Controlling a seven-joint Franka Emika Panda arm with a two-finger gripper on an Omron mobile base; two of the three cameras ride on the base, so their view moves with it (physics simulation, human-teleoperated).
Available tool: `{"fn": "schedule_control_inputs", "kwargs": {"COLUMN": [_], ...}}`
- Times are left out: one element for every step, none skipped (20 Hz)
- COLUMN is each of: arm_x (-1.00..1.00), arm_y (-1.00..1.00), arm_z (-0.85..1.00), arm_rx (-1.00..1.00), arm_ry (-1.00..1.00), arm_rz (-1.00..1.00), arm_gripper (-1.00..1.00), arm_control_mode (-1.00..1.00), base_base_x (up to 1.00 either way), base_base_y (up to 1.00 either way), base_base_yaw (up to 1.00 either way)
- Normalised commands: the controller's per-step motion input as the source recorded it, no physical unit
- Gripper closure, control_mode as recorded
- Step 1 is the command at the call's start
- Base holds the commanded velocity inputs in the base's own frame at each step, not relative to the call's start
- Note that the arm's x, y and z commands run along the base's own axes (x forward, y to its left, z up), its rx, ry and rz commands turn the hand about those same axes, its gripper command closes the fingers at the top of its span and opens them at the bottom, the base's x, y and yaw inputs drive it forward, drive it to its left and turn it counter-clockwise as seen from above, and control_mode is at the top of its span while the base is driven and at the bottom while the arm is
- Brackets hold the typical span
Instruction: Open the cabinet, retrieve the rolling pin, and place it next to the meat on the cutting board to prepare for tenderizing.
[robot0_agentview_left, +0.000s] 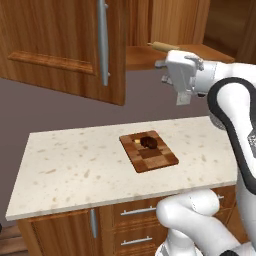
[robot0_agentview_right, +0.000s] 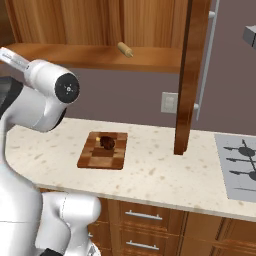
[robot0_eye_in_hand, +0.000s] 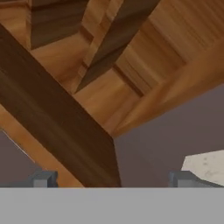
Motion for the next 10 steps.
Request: {"fn": "schedule_control_inputs", "kwargs": {"arm_x": [0.46,0.37,0.36,0.35,0.34,0.4,0.4,0.4,0.4,0.39], "arm_y": [0.17,0.29,0.39,0.44,0.52,0.54,0.5,0.48,0.48,0.45], "arm_z": [-0.04,-0.12,-0.14,-0.14,-0.11,-0.09,-0.08,-0.09,-0.09,-0.07], "arm_rx": [0.0,0.0,0.0,0.0,0.0,0.0,0.0,0.0,0.0,0.0], "arm_ry": [0.1,0.06,0.05,0.04,0.03,0.02,0.01,0.01,0.02,0.03], "arm_rz": [0.19,0.22,0.21,0.19,0.19,0.19,0.19,0.19,0.18,0.18], "arm_gripper": [-1.0,-1.0,-1.0,-1.0,-1.0,-1.0,-1.0,-1.0,-1.0,-1.0], "arm_control_mode": [-1.0,-1.0,-1.0,-1.0,-1.0,-1.0,-1.0,-1.0,-1.0,-1.0], "base_base_x": [0.0,0.0,0.0,0.0,0.0,0.0,0.0,0.0,0.0,0.0], "base_base_y": [0.0,0.0,0.0,0.0,0.0,0.0,0.0,0.0,0.0,0.0], "base_base_yaw": [0.0,0.0,0.0,0.0,0.0,0.0,0.0,0.0,0.0,0.0]}}
